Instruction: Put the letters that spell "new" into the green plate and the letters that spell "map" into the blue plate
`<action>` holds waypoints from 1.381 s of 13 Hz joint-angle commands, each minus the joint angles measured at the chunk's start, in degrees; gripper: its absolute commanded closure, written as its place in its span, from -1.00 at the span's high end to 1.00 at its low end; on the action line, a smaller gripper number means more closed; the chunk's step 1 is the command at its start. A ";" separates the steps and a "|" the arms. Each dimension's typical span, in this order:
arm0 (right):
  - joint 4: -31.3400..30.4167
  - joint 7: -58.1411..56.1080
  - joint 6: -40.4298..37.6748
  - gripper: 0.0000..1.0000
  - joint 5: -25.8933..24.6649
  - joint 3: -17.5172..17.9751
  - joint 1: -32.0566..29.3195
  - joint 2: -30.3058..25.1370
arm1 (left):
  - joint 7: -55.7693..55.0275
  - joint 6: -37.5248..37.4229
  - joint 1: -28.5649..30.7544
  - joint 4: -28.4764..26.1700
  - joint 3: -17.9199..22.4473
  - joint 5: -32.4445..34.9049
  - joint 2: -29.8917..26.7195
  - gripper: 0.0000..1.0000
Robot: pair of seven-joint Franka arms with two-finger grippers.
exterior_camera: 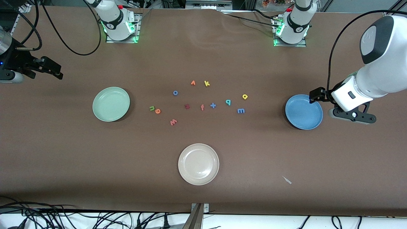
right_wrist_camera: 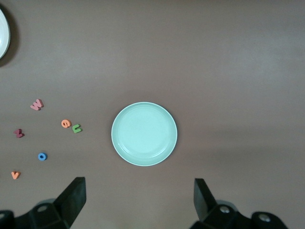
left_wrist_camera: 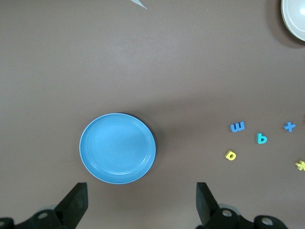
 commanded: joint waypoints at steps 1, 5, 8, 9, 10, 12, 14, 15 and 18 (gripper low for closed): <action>0.66 0.71 -0.09 1.00 -0.81 -0.05 0.22 0.13 | 0.66 0.62 -0.07 -1.48 0.26 -1.85 -1.51 1.00; 0.83 0.54 -0.35 1.00 -0.90 -0.05 0.22 0.13 | 0.57 0.62 -0.07 -1.48 0.26 -1.85 -1.51 1.00; 0.74 0.71 -0.27 1.00 -0.90 -0.05 0.22 0.13 | 0.57 0.62 -0.07 -1.48 0.26 -1.85 -1.43 1.00; 1.00 0.62 0.00 1.00 -0.90 0.03 0.31 0.39 | 0.66 0.62 -0.07 -1.48 0.26 -1.85 -1.43 1.00; 0.83 0.62 -0.44 1.00 -0.90 -0.05 0.31 0.13 | 0.57 0.62 -0.07 -1.48 0.26 -1.85 -1.43 1.00; 0.83 0.54 -0.70 1.00 -0.90 -0.05 0.31 0.13 | 0.57 0.62 -0.16 -1.48 0.26 -1.85 -1.43 1.00; 1.09 0.36 -0.62 1.00 -1.07 -0.05 0.31 0.39 | 0.57 0.62 -0.16 -1.48 0.26 -1.85 -1.43 1.00; 1.53 0.01 -0.27 1.00 -2.12 -0.05 0.31 0.65 | 0.57 0.62 -0.16 -1.48 0.26 -1.85 -1.43 1.00; 1.53 -0.08 -0.62 1.00 -2.56 -0.14 0.13 0.83 | 0.57 0.62 -0.16 -1.57 0.26 -1.85 -1.43 1.00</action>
